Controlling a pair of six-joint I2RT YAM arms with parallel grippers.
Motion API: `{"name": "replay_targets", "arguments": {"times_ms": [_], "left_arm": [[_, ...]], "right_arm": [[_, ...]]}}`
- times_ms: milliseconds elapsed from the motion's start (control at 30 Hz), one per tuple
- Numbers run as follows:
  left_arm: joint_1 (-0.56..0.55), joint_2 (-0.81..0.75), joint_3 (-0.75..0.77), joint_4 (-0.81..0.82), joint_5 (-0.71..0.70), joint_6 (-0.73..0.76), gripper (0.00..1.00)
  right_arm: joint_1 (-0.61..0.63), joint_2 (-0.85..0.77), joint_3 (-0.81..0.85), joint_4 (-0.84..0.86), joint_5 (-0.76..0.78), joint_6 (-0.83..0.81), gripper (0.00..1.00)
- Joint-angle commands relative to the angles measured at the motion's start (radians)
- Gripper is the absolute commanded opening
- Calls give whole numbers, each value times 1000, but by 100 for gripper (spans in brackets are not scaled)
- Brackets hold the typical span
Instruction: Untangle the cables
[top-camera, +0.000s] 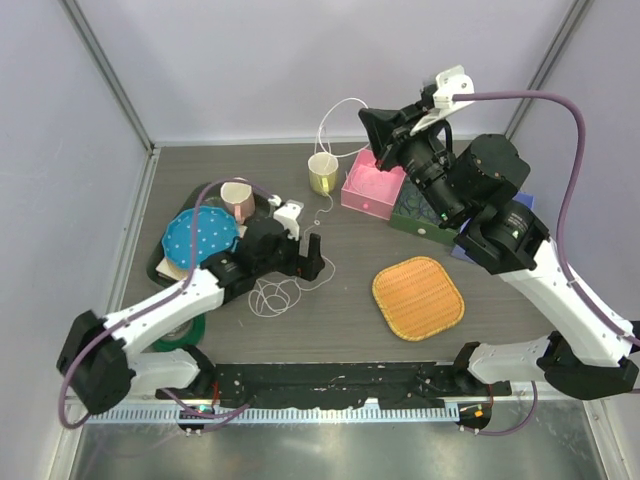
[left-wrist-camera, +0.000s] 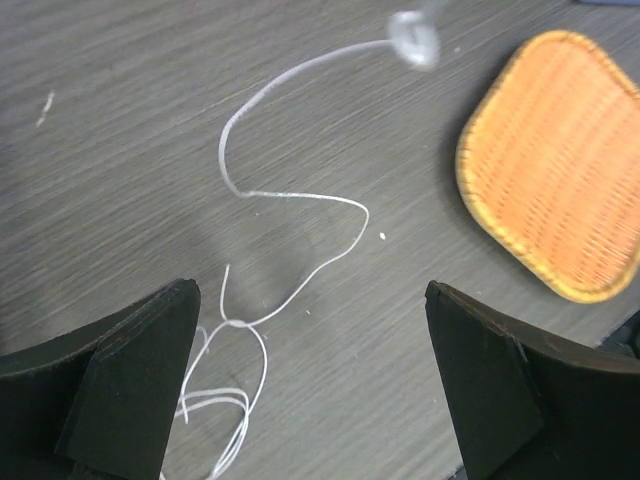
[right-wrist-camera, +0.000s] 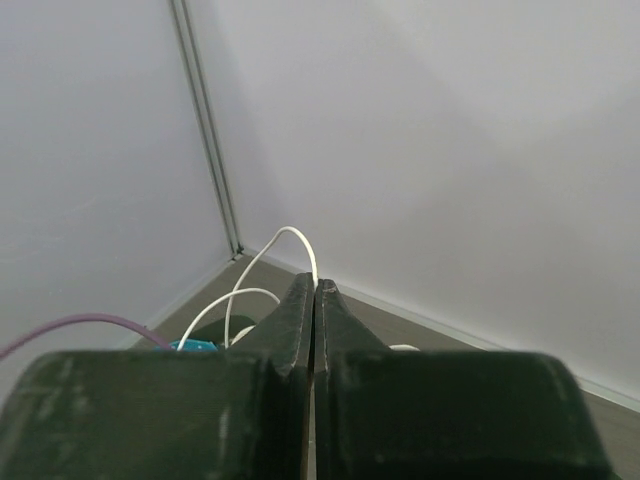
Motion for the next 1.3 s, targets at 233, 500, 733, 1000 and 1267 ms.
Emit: {"name": "replay_targets", "arguments": {"times_ms": [233,500,733,1000,1267], "left_arm": [[-76,334,33,367,-75,-190,95],[-175,578,111,497,-59,-232,65],[-220,502,112,473,-67,-230,0],[-225,117,151,347,-67,-200,0],[-223,-78,280,279,-78,-80,0]], "right_arm": [[-1,-38,61,-1,63,96,1],[0,-73,21,24,95,116,1],[-1,-93,-25,6,188,62,1],[-3,-213,-423,102,400,-22,1],[-3,-308,-741,147,334,110,1]]}}
